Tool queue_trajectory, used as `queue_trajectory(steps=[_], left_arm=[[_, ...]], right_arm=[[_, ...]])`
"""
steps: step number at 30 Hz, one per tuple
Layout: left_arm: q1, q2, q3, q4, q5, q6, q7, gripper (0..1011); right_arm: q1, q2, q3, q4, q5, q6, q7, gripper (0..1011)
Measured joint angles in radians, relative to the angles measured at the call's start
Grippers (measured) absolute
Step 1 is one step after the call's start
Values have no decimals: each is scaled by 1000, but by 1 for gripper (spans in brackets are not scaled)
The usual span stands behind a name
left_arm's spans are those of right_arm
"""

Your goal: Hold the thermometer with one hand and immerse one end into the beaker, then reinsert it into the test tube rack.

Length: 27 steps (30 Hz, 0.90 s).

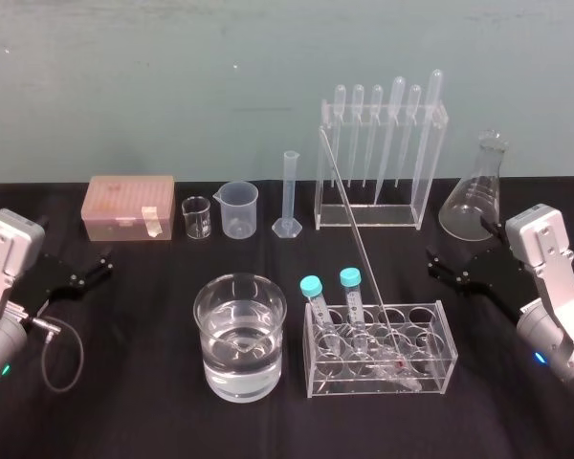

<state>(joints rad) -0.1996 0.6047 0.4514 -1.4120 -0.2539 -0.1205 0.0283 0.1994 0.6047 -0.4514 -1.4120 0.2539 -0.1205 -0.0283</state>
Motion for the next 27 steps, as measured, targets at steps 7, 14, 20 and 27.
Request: queue_trajectory(steps=[7,14,20,27], left_arm=[[0,0,0,0,0,0,0,1008],[0,0,0,0,0,0,0,1008],[0,0,0,0,0,0,0,1008],[0,0,0,0,0,0,0,1008]], right_arm=[[0,0,0,0,0,0,0,1002],[0,0,0,0,0,0,0,1002],[0,0,0,0,0,0,0,1002],[0,0,0,0,0,0,0,1002]])
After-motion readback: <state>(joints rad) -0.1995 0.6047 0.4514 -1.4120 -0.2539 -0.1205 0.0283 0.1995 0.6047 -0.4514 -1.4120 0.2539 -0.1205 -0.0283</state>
